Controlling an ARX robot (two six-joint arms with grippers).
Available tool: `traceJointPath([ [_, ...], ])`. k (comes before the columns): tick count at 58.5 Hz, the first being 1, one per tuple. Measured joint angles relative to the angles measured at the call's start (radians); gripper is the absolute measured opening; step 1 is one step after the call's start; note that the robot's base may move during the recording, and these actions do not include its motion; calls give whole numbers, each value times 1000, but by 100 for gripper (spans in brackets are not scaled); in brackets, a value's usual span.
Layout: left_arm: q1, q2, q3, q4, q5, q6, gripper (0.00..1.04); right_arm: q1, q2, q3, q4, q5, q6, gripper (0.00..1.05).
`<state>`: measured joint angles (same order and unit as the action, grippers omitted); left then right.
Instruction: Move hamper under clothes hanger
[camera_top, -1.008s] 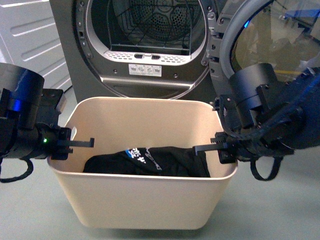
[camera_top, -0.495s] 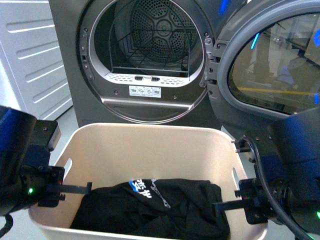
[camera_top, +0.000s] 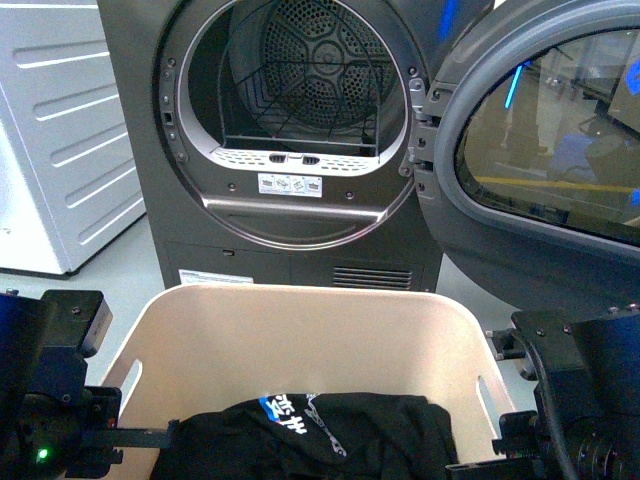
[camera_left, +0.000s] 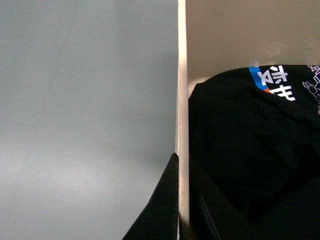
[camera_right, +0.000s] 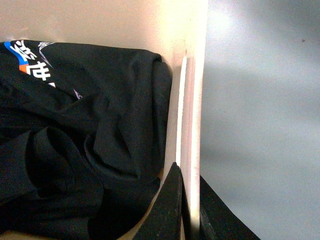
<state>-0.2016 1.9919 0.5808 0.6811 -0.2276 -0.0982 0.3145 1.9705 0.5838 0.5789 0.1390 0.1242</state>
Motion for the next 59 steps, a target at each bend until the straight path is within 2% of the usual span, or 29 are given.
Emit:
traceJointPath([
  [11, -1, 0, -18, 14, 0, -3, 4, 0, 1, -17, 44, -21, 25, 3],
  [59, 14, -2, -24, 20, -12, -7, 4, 9, -9, -17, 47, -37, 43, 3],
])
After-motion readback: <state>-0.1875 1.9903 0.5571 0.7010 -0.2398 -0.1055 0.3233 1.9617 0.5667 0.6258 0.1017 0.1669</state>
